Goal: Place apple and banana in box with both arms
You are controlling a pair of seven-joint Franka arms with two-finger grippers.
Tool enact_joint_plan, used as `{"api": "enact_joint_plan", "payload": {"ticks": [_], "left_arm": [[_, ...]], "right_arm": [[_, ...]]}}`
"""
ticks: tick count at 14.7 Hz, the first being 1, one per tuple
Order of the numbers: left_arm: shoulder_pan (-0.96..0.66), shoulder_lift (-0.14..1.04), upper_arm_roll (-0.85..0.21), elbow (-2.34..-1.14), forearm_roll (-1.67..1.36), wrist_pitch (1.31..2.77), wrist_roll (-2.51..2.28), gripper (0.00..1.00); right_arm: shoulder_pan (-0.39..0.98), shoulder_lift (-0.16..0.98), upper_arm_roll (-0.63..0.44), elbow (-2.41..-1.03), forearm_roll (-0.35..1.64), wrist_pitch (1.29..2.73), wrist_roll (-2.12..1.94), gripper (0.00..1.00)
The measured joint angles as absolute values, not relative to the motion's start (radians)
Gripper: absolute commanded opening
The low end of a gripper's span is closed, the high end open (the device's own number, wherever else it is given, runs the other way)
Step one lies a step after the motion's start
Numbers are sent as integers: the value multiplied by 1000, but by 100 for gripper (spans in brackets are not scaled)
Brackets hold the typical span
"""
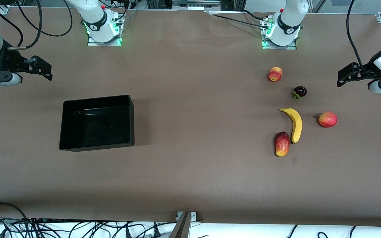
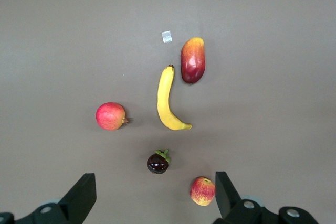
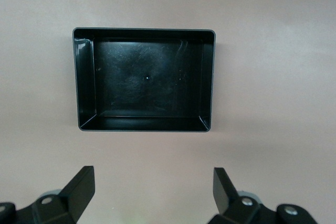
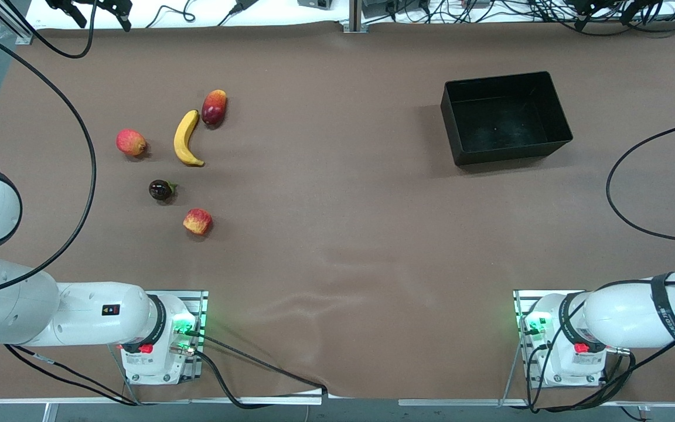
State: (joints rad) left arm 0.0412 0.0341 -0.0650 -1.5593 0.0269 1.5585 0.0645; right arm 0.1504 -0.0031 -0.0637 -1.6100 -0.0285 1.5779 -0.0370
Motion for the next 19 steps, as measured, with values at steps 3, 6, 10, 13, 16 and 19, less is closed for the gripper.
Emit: {"api": "enact_joint_plan", "payload": {"ticks": [3, 6, 10, 13, 16, 19], "left_arm": [[41, 34, -65, -1559, 27, 1559, 64, 100], [42, 34, -64, -1559, 27, 1559, 64, 100], [44, 35, -63, -1559, 27, 1559, 64, 100], [44, 35, -61, -1559, 27, 1558, 64, 100], [44, 35, -58, -1559, 27, 1558, 64, 100], [44, 36, -58, -1559, 27, 1558, 64, 100]], "right_arm": [[150, -5, -66, -1609, -29, 1569, -54, 100], [150, -5, -66, -1608, -29, 1564, -55, 100], [150, -6, -66, -1608, -29, 1560, -56, 100], [150, -7, -68, -1607, -29, 1560, -56, 100], [150, -6, -68, -1607, -29, 1560, -57, 100], [148, 8, -73, -1607, -29, 1561, -57, 100]]}}
